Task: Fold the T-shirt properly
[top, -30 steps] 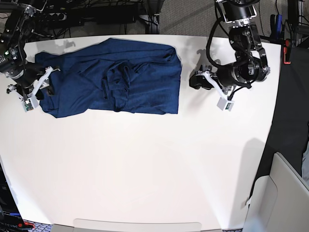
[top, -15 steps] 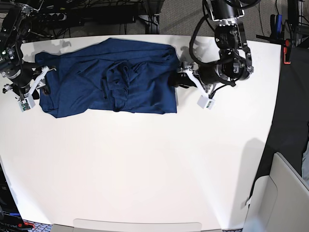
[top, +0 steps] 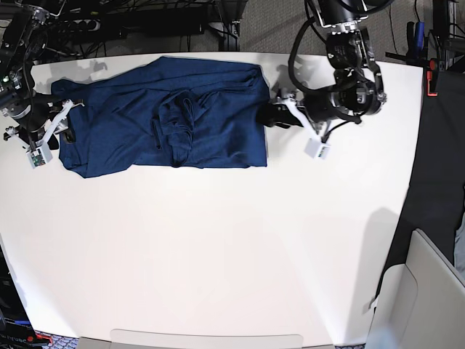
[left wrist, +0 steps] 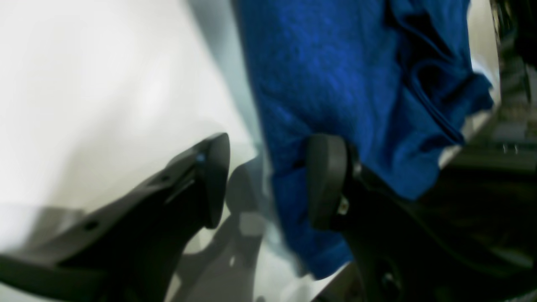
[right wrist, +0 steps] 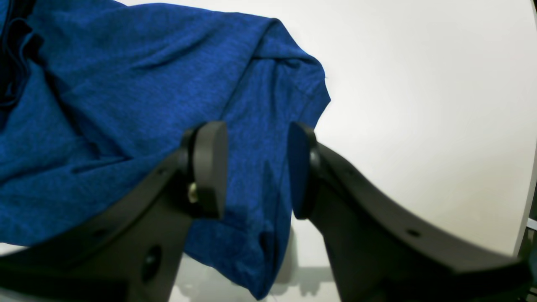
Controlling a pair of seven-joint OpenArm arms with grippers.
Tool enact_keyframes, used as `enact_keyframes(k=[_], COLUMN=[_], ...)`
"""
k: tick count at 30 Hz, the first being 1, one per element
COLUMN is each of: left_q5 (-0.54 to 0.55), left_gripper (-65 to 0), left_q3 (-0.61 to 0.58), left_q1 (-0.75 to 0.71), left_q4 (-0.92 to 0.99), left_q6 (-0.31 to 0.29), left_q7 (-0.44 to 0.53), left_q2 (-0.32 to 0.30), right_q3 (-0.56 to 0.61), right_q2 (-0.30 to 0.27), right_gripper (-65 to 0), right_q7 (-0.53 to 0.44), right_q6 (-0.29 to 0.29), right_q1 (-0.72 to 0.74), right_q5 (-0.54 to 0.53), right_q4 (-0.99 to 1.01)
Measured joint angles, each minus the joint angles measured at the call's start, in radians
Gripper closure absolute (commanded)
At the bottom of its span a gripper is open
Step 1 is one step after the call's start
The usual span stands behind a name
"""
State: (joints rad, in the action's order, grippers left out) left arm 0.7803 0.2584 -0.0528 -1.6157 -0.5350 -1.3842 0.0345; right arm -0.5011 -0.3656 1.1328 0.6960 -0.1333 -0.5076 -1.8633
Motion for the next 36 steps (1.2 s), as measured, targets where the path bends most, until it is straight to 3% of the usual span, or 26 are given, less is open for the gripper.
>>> enact_keyframes(k=[6, 9, 16, 28, 33, 36], left_q5=[0.045, 0.06, 0.085, 0.06, 0.097, 0.096], left_gripper=[-34.7, -35.1, -35.1, -34.9, -29.1, -21.3], left_q3=[0.089, 0.089, -0.09, -0.113, -0.113, -0.145], left_q1=[-0.009, -0.036, -0.088, -0.086, -0.08, -0.075], left_q4=[0.0, -0.023, -0.16, -0.092, -0.006, 0.017], left_q6=[0.003, 0.0, 0.004, 0.007, 0.003, 0.0], left_q7=[0.002, -0.001, -0.004, -0.003, 0.024, 0.048], left_q2=[-0.002, 0.0, 0.001, -0.002, -0.001, -0.011], right_q3=[0.0, 0.001, 0.004, 0.003, 0.002, 0.002], right_q2=[0.0, 0.001, 0.006, 0.006, 0.004, 0.002], right_gripper=[-24.2, -24.2, -24.2, -24.2, -24.2, -24.2], right_q7=[0.0, -0.002, -0.003, -0.002, -0.001, -0.002], right_q6=[0.0, 0.0, 0.0, 0.0, 0.0, 0.0], right_q1=[0.0, 0.0, 0.013, 0.011, 0.011, 0.011], right_q5=[0.0, -0.003, -0.003, -0.004, -0.054, -0.057], right_q4=[0.0, 0.0, 0.0, 0.0, 0.0, 0.0])
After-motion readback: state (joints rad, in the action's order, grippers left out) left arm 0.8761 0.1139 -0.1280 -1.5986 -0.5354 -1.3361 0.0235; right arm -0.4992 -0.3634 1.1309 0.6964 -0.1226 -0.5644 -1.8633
